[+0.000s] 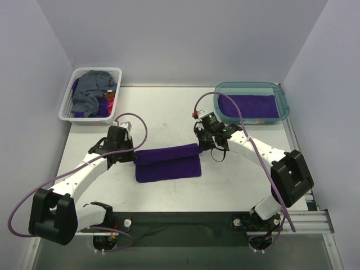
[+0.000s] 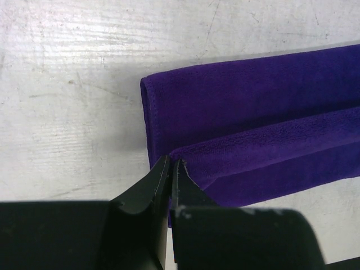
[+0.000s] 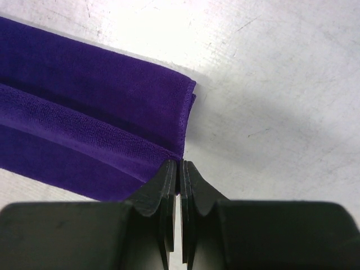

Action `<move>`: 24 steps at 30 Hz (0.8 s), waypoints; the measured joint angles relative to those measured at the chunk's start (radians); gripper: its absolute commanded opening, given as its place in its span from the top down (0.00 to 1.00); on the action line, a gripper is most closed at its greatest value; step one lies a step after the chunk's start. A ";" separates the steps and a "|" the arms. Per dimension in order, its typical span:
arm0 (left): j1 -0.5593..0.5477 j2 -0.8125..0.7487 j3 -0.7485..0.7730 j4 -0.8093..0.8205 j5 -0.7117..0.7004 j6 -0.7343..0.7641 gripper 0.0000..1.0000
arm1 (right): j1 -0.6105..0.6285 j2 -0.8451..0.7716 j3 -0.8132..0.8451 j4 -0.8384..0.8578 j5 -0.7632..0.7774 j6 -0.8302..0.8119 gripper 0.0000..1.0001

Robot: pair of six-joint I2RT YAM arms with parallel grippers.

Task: Fold and stack the towels
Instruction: Fold the towel

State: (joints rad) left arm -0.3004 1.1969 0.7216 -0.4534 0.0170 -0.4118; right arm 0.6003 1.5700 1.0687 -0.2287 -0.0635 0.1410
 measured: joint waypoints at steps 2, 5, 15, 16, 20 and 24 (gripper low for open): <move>0.000 -0.006 -0.007 -0.002 0.000 -0.005 1.00 | 0.000 -0.011 -0.015 0.002 -0.011 0.016 1.00; 0.000 -0.007 -0.009 -0.003 -0.001 -0.011 1.00 | 0.000 -0.020 -0.039 0.007 -0.027 0.034 1.00; 0.000 0.048 -0.009 -0.006 -0.002 -0.015 1.00 | 0.003 -0.007 -0.093 0.013 -0.071 0.089 1.00; 0.000 0.057 -0.009 -0.006 -0.002 -0.015 1.00 | 0.003 0.001 -0.093 0.014 -0.074 0.094 1.00; 0.000 0.089 -0.011 -0.008 -0.001 -0.015 1.00 | 0.003 0.050 -0.093 0.017 -0.084 0.103 1.00; 0.000 0.110 -0.011 -0.007 0.000 -0.015 1.00 | 0.003 0.089 -0.094 0.017 -0.093 0.111 1.00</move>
State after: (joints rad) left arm -0.3004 1.3067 0.7109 -0.4606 0.0170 -0.4267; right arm 0.6029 1.6588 0.9749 -0.2115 -0.1570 0.2523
